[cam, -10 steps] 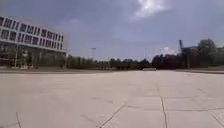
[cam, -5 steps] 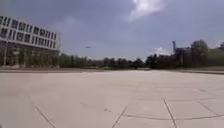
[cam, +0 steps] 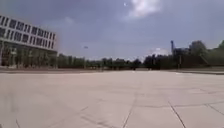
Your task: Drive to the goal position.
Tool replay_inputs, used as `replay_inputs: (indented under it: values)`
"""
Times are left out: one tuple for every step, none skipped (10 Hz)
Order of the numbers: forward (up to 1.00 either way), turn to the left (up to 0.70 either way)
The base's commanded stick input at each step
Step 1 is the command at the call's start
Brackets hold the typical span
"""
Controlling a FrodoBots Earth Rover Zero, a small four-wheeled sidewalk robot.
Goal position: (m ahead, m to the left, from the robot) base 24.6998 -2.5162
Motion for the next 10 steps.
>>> replay_inputs:
  values:
    - [0.70, 0.00]
    - [0.70, 0.00]
    - [0.70, 0.00]
    - [0.70, -0.31]
    - [0.70, -0.35]
    - [0.70, -0.12]
    - [0.70, 0.00]
    - [0.70, 0.00]
    - [0.70, 0.00]
    - [0.70, 0.00]
